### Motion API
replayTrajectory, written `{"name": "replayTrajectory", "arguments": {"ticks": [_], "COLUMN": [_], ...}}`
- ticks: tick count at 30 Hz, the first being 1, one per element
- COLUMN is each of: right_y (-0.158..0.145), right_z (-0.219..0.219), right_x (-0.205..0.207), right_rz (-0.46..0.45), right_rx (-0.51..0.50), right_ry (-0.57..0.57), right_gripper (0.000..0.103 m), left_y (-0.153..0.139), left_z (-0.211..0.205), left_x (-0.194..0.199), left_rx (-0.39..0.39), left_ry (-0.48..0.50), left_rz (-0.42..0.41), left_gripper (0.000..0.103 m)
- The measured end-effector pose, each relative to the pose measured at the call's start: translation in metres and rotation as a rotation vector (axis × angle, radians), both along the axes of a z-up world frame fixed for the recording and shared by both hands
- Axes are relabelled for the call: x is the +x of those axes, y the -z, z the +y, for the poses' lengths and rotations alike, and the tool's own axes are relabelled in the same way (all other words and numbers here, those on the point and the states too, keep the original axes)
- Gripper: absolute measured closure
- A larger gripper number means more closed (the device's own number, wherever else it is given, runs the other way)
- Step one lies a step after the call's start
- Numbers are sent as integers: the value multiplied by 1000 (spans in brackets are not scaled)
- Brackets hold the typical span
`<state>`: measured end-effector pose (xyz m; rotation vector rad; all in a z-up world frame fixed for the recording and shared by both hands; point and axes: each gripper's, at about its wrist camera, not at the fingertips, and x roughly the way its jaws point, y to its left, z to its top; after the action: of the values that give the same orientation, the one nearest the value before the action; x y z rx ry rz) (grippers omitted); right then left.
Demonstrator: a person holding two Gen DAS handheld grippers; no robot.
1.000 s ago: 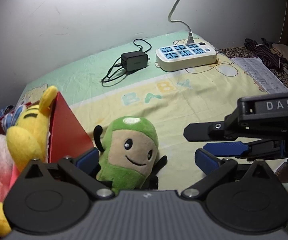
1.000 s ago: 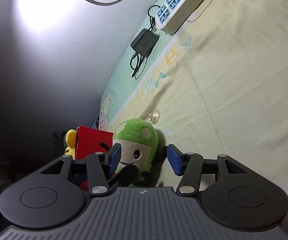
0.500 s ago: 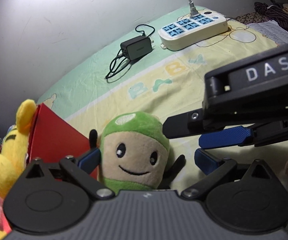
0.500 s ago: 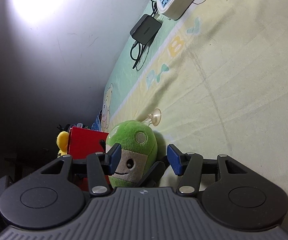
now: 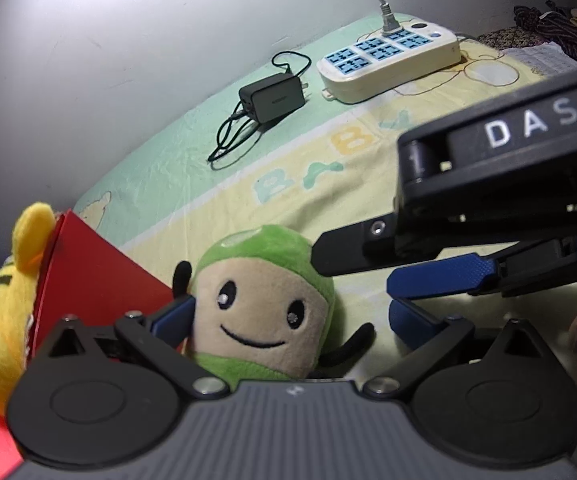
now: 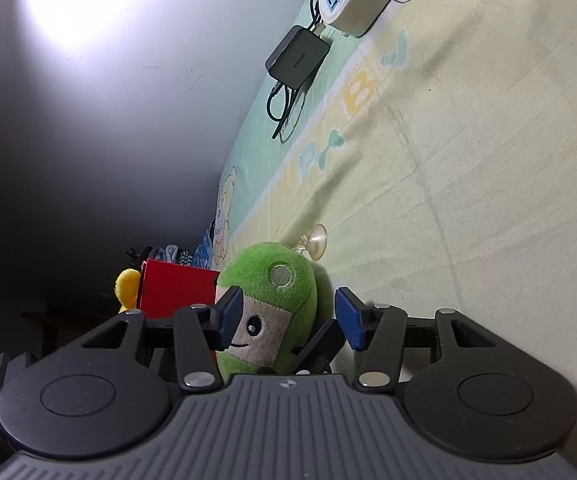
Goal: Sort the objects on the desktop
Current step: 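Lower the right gripper around the green plush's body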
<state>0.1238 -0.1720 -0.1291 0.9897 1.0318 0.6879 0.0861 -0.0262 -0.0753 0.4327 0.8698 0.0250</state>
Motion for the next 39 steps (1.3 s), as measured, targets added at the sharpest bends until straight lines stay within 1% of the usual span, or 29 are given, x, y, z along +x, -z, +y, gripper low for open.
{"name": "replayTrajectory", "arguments": {"ticks": [4, 6, 8, 10, 11, 13, 15, 17, 18, 20, 21, 22, 23, 25, 28, 31, 34, 36, 39], "right_y": [6, 6, 4, 3, 2, -1, -7, -15, -18, -23, -24, -24, -25, -26, -27, -26, -22, -21, -20], "right_z": [-11, -18, -23, -27, -27, -27, -24, -17, -14, -11, -9, -7, -5, 1, 13, 24, 33, 39, 45], "right_x": [-3, -6, -9, -12, -13, -14, -14, -13, -13, -13, -12, -11, -10, -9, -6, -1, 3, 6, 9], "right_rz": [30, 34, 24, 19, 15, -1, -30, -65, -80, -106, -105, -102, -104, -111, -120, -120, -109, -104, -104], "right_rx": [18, 31, 30, 45, 49, 57, 66, 38, 21, -11, -22, -26, -26, -27, -34, -30, -29, -61, -96], "right_ry": [5, 7, 6, 0, -6, -15, -29, -59, -74, -95, -102, -110, -116, -129, -160, -169, -175, -171, -177], "right_gripper": [49, 52, 52, 53, 53, 53, 53, 53, 53, 53, 53, 53, 53, 53, 53, 52, 45, 39, 37], "left_y": [-5, -10, -16, -19, -19, -14, -12, -15, -16, -14, -14, -15, -16, -20, -19, -12, -6, -3, 2], "left_z": [-18, -20, -21, -21, -20, -17, -17, -19, -22, -22, -20, -19, -17, -14, -8, -4, -1, 0, -1], "left_x": [-9, -14, -21, -25, -26, -28, -33, -39, -43, -44, -44, -45, -47, -52, -54, -50, -42, -37, -32], "left_rx": [2, -22, -43, -65, -70, -77, -79, -114, -117, -105, -105, -103, -98, -85, -52, -4, 15, 18, 53], "left_ry": [27, 42, 73, 92, 93, 95, 104, 134, 138, 138, 137, 136, 140, 145, 109, 64, 27, 12, -1], "left_rz": [-12, -13, -20, -12, -7, 4, -5, -6, -12, -14, -12, -9, -6, -9, -1, 4, 19, 31, 36], "left_gripper": [4, 5, 9, 10, 8, 5, 5, 4, 6, 6, 6, 6, 9, 10, 7, 6, 6, 6, 7]}}
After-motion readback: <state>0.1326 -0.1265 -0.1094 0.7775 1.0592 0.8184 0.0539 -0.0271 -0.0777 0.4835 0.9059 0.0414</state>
